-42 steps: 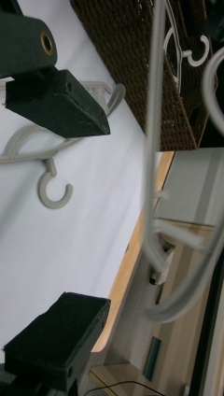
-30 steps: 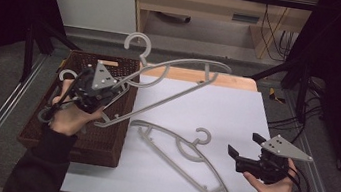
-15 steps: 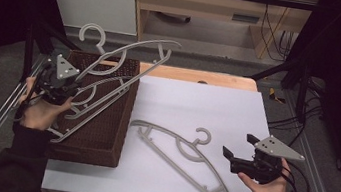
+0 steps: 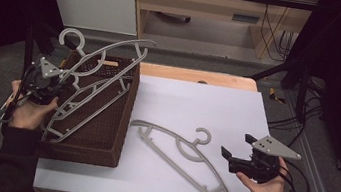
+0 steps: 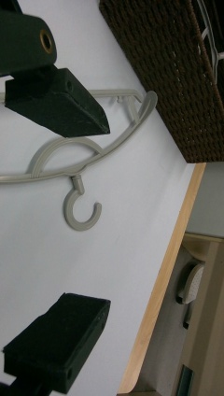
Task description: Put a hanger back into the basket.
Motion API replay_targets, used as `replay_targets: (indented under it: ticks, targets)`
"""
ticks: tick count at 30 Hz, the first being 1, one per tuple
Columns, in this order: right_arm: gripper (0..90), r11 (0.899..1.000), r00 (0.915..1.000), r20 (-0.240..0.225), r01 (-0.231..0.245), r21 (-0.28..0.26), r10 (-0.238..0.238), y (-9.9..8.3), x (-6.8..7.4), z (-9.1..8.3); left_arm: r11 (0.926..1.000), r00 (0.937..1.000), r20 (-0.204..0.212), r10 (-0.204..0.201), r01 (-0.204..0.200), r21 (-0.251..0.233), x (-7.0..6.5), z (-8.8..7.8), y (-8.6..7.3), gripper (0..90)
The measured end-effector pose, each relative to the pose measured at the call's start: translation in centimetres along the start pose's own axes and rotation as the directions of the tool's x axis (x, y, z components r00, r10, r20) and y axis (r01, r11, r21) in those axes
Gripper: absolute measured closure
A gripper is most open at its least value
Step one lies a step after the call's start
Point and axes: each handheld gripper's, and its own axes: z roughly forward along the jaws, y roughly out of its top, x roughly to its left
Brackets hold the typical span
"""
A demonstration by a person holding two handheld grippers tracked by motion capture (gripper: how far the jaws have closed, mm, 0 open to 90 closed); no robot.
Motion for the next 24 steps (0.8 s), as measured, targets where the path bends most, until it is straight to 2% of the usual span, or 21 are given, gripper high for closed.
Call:
replay_targets:
  ticks: [11, 24]
  targets:
    - [13.9, 1.000, 1.0000, 0.001, 0.002, 0.004, -0.002, 0.0, 0.0, 0.1, 0.9972, 0.9981, -0.047, -0.039, 0.042, 0.062, 0.5, 1.0, -1.7, 82.4]
    - [14.0, 1.000, 1.0000, 0.000, 0.003, 0.009, -0.003, -0.1, 0.0, 0.2, 0.9910, 0.9976, -0.058, -0.037, 0.044, 0.126, 0.6, 1.7, -3.5, 82.4]
